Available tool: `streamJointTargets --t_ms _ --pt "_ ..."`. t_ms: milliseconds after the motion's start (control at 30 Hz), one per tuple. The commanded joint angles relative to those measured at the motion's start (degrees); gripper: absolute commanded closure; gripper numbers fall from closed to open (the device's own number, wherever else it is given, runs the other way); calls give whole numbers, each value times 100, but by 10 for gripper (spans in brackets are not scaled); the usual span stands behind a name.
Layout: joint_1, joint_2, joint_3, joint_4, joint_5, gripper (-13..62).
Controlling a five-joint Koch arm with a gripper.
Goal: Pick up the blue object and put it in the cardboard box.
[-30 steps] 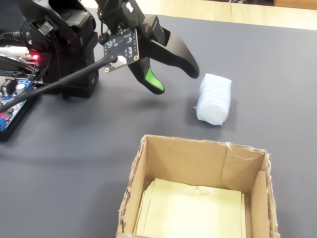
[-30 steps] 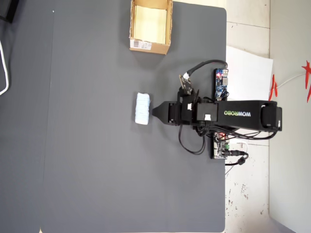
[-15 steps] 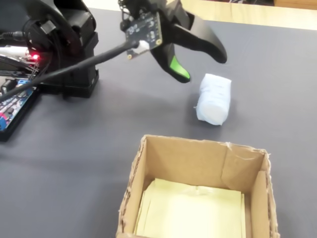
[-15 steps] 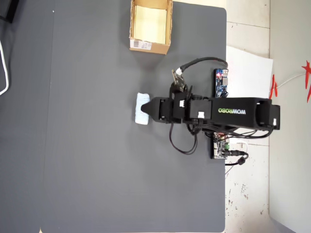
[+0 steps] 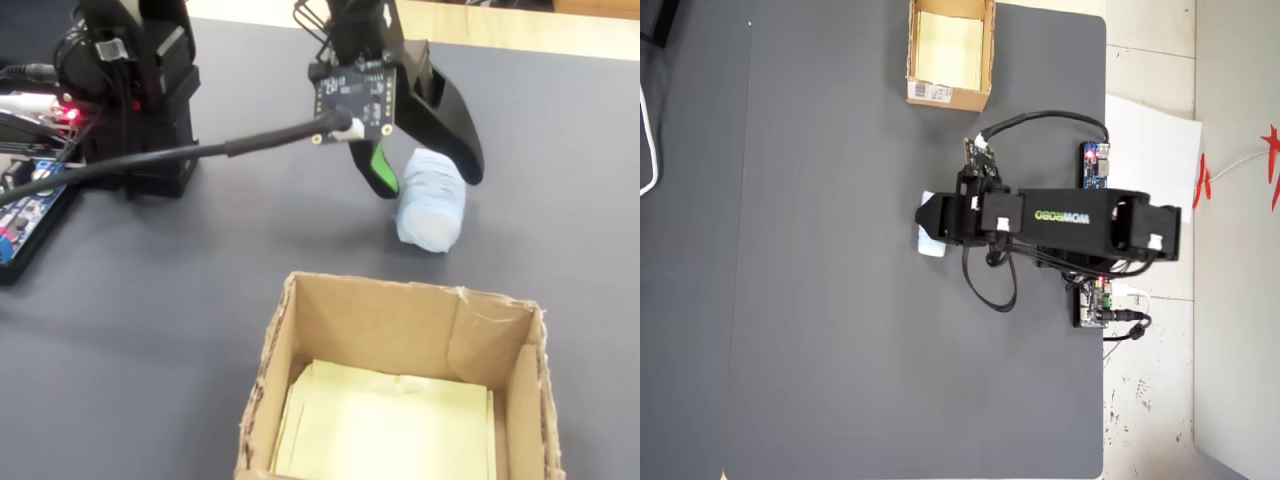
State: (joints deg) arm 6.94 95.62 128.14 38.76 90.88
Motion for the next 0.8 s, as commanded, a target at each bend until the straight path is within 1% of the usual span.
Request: streamJointTargets --t_ms 0,167,200,367,533,767 --pt "-9 -53 -439 -53 308 159" --pt "-18 -431 -483 -141 439 168" --pt "-18 -519 -519 -176 694 185" --pt "35 -554 -510 -290 738 289" --pt "176 -492 -404 -729 729 294" --pt "633 -18 44 -2487 686 294"
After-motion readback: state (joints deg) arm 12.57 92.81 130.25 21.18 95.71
